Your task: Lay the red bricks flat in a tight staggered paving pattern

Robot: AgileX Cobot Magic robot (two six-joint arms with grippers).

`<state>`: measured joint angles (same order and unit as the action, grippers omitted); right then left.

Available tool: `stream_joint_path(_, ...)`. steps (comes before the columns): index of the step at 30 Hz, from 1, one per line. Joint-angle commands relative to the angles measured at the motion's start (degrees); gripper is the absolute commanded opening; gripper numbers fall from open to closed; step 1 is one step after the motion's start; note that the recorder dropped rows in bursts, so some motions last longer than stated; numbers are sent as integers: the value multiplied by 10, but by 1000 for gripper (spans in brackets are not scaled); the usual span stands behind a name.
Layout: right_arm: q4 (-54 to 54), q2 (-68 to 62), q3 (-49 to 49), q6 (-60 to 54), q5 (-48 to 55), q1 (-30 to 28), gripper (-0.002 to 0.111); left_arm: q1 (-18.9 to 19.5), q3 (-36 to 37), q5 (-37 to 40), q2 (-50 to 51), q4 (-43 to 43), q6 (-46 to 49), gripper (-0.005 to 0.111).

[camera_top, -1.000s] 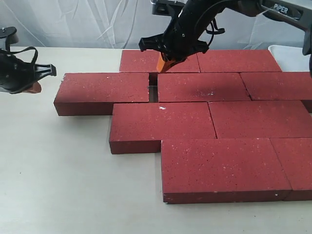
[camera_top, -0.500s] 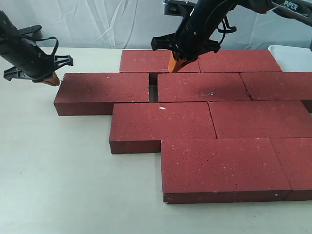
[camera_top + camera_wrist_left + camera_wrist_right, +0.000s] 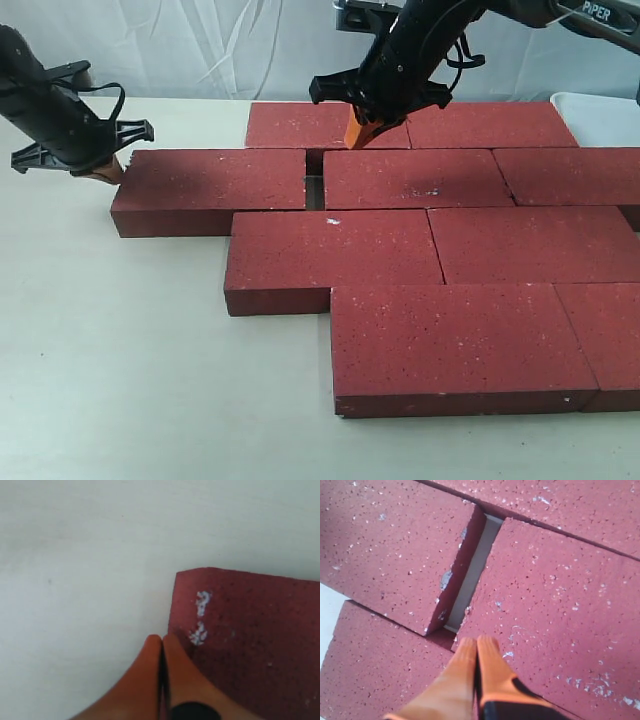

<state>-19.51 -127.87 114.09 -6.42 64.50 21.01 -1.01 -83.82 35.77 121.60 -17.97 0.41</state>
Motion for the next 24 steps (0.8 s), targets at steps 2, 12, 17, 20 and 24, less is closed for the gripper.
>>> stream_joint_path(2, 3, 7, 0, -2, 0, -4, -1, -8, -3, -2, 11, -30, 0, 0)
stream_joint_path(12, 3, 7, 0, -2, -15, -4, -1, -8, -3, 4, 31, -95, 34, 0)
stream_joint_path(17, 3, 7, 0, -2, -21, -4, -1, -8, -3, 4, 31, -98, 44, 0)
stream_joint_path(20, 3, 7, 0, -2, -21, -4, -1, -8, -3, 3, 31, -97, 44, 0)
stream_joint_path(24, 2, 7, 0, 0, -20, -4, -1, -1, -3, 8, 24, -90, 44, 0)
